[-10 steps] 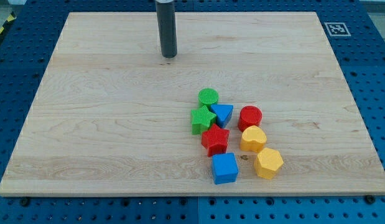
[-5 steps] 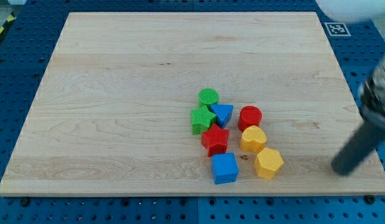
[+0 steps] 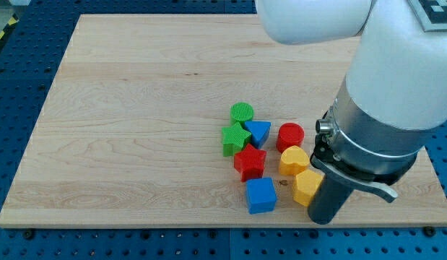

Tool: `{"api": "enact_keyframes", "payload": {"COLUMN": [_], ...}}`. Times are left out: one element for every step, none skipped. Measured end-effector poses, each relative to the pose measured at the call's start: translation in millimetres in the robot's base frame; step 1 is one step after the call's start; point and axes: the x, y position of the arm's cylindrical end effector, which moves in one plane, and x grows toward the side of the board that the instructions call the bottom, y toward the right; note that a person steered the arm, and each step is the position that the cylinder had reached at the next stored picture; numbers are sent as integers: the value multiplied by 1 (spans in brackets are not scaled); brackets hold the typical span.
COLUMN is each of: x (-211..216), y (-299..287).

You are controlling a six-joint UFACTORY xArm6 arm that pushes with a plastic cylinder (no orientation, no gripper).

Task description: Push the yellow hexagon to the center right

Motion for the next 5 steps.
{"api": "enact_keyframes", "payload": {"x": [-3, -23, -51, -80, -112], "y": [-3, -3, -3, -3, 5]}}
